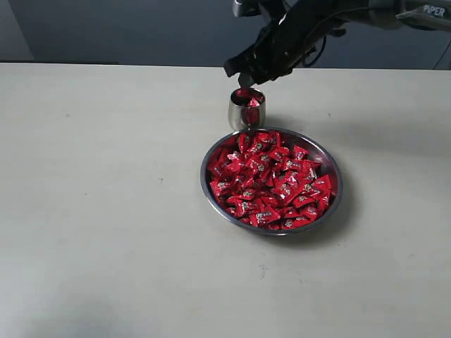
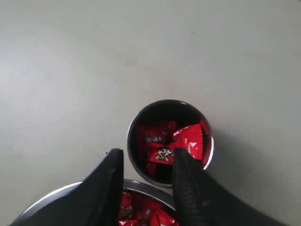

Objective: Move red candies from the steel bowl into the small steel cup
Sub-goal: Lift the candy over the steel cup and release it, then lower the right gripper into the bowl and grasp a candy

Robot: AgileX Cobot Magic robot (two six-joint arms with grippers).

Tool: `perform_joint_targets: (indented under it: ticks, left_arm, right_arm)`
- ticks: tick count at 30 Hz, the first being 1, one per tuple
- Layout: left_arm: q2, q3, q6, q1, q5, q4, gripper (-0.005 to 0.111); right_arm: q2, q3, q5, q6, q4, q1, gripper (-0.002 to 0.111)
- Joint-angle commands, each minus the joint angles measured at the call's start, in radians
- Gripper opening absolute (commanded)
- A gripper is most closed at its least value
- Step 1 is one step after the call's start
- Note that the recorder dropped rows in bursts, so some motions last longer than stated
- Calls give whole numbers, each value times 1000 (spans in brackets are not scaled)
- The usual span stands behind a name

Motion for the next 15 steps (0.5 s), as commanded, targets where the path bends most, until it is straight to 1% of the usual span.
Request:
perform_joint_targets:
  ticks: [1, 3, 5, 11, 15]
  left_arm:
    - [-5, 5, -1, -7, -8, 2, 0]
    - [-5, 5, -1, -7, -8, 2, 0]
    - [-5, 5, -1, -7, -8, 2, 0]
    - [-5, 5, -1, -7, -8, 2, 0]
    - [-5, 5, -1, -7, -8, 2, 0]
  right_arm:
    - [-78, -5, 44, 13, -25, -24, 35]
    - [-115, 31, 35, 27, -17, -34, 35]
    - [-153, 106, 2, 30, -6, -38, 35]
    - [-275, 398, -200, 30, 10, -41, 35]
    - [-280, 485, -204, 32, 39, -41, 35]
